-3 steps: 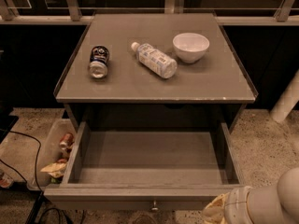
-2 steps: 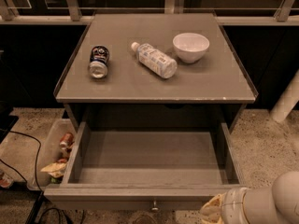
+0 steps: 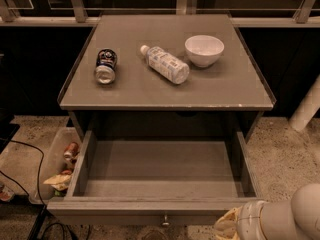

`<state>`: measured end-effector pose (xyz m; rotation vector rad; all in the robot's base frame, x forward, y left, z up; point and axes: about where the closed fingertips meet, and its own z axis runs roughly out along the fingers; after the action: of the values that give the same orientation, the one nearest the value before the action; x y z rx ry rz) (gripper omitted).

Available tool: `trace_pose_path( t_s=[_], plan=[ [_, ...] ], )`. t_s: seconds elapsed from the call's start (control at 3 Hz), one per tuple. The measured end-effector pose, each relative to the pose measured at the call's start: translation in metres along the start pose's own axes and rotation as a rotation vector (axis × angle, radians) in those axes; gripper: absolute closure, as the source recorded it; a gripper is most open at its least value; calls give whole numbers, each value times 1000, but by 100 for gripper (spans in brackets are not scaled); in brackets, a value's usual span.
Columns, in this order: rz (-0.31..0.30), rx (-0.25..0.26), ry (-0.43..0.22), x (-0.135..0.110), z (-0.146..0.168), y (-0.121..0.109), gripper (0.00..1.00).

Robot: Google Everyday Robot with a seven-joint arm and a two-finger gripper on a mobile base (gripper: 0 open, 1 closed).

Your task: Close top drawer

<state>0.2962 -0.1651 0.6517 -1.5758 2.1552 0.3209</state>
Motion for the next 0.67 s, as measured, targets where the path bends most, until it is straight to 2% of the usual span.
trace_pose_path(
  t_s=[0.33,0.67],
  plan=[
    [0,0,0,0,0,0,38],
    [-5,18,-13,-4,2,-10,14]
  ],
)
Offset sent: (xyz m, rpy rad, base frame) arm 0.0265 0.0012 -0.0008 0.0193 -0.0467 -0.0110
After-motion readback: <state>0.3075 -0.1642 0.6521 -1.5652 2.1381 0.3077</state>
